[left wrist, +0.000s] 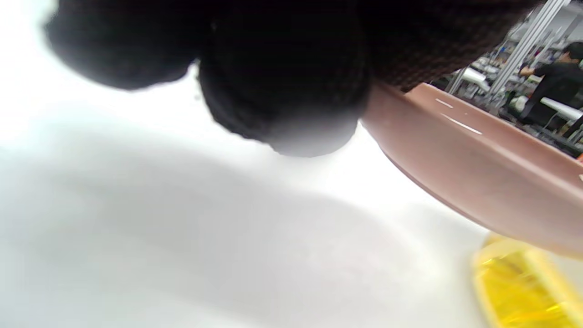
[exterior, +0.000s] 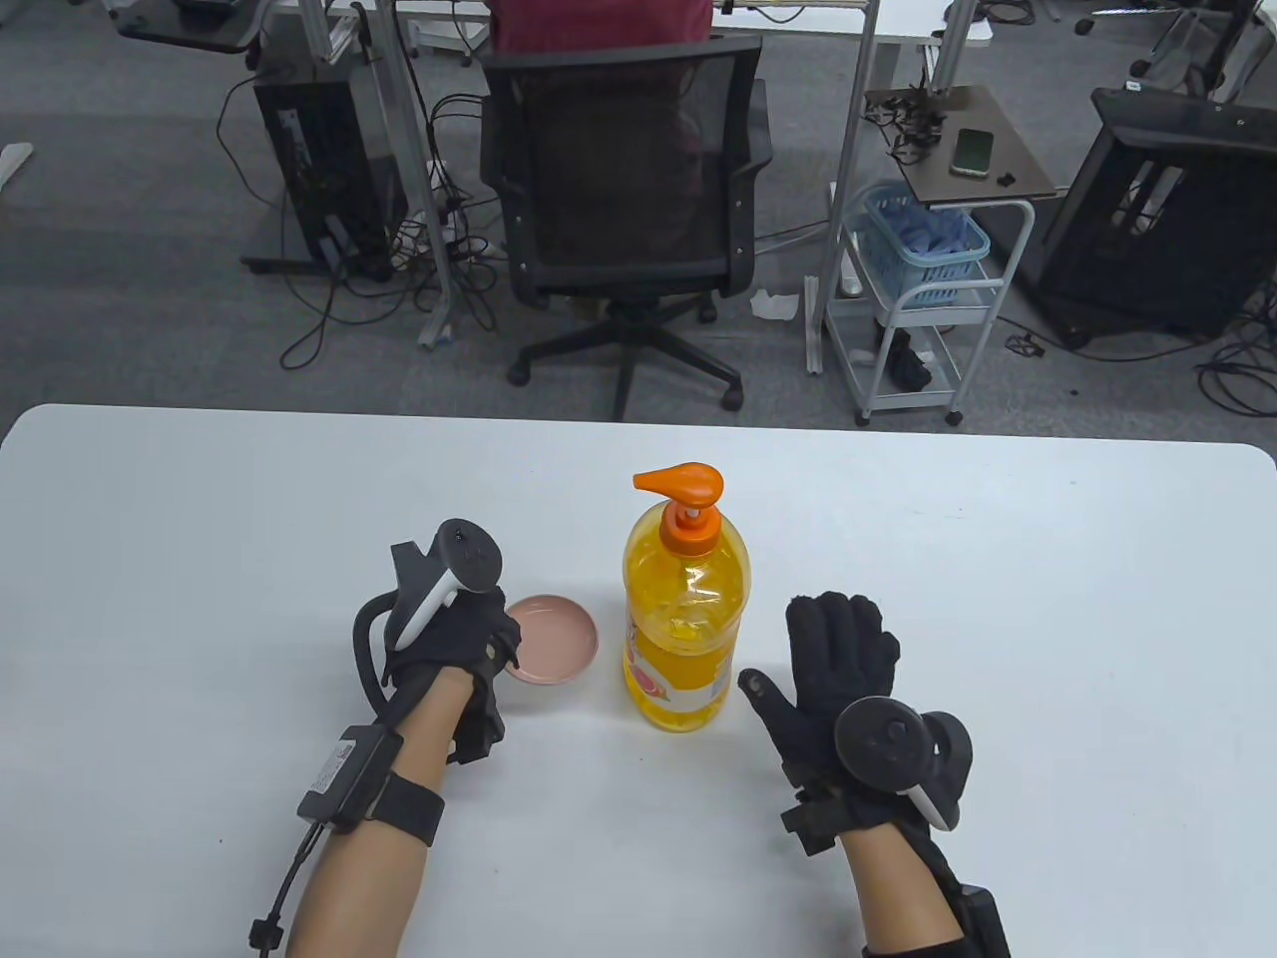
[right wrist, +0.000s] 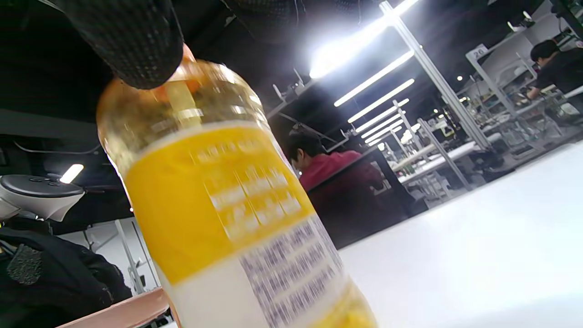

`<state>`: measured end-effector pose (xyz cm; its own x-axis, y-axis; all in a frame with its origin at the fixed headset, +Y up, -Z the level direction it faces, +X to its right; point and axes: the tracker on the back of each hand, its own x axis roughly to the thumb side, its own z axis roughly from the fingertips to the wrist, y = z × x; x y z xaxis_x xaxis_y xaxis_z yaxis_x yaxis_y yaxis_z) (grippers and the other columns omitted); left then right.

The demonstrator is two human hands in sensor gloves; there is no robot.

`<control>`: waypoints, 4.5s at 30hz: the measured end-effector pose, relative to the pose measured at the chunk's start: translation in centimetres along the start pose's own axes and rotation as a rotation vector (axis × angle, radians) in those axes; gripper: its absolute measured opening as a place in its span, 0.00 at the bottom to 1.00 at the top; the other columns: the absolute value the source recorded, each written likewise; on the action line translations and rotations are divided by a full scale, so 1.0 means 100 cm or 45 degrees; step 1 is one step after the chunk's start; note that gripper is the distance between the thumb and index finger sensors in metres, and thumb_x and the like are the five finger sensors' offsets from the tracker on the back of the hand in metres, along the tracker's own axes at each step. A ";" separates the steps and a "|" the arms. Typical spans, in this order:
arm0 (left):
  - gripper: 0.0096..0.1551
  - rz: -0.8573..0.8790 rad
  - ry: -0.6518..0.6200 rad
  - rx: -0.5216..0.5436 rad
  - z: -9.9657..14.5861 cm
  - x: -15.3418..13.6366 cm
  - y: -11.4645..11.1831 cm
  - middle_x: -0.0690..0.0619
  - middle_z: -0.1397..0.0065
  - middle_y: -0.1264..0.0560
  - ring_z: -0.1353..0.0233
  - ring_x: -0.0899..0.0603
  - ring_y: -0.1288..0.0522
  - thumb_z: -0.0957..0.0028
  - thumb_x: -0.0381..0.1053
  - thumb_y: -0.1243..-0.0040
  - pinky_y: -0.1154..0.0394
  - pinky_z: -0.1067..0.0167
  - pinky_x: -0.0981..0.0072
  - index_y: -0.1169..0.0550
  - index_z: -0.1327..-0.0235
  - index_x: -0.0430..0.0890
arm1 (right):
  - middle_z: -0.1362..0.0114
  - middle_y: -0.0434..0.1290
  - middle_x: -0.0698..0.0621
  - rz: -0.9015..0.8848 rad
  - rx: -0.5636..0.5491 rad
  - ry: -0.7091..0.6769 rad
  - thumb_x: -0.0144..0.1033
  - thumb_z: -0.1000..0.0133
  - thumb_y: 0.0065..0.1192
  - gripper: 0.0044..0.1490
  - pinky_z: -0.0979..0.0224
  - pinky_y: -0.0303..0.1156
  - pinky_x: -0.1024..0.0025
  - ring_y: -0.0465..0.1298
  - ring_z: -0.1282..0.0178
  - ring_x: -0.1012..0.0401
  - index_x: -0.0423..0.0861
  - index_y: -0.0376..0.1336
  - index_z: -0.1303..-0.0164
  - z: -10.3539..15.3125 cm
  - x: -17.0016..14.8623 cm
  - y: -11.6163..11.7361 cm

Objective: Press dish soap pump onto seasoning dish

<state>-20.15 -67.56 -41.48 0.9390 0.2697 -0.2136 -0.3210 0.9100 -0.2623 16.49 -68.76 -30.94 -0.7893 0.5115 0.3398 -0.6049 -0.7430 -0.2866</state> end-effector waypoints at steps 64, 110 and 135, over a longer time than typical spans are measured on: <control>0.28 0.410 -0.239 0.401 0.083 0.046 0.110 0.52 0.55 0.13 0.67 0.54 0.13 0.48 0.56 0.35 0.14 0.65 0.63 0.23 0.38 0.45 | 0.14 0.50 0.39 -0.184 -0.019 -0.088 0.32 0.37 0.53 0.35 0.23 0.49 0.31 0.51 0.17 0.40 0.44 0.54 0.17 -0.101 0.105 -0.020; 0.37 0.104 -0.191 0.048 0.034 -0.044 -0.062 0.44 0.30 0.23 0.36 0.39 0.18 0.48 0.59 0.42 0.23 0.40 0.40 0.33 0.27 0.46 | 0.15 0.43 0.31 0.281 0.143 0.044 0.49 0.36 0.57 0.45 0.26 0.36 0.28 0.38 0.19 0.35 0.41 0.48 0.14 0.023 -0.009 0.023; 0.57 -0.272 -0.493 0.325 0.081 -0.071 -0.068 0.49 0.13 0.66 0.16 0.35 0.70 0.58 0.79 0.55 0.69 0.31 0.24 0.58 0.20 0.58 | 0.13 0.34 0.36 0.466 0.245 -0.018 0.56 0.38 0.57 0.51 0.29 0.25 0.31 0.26 0.20 0.41 0.46 0.42 0.12 0.039 -0.013 0.027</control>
<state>-23.65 -73.13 -30.52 0.9728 0.1219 0.1971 -0.1217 0.9925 -0.0131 16.33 -73.14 -28.66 -0.9463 0.1936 0.2589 -0.2526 -0.9426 -0.2185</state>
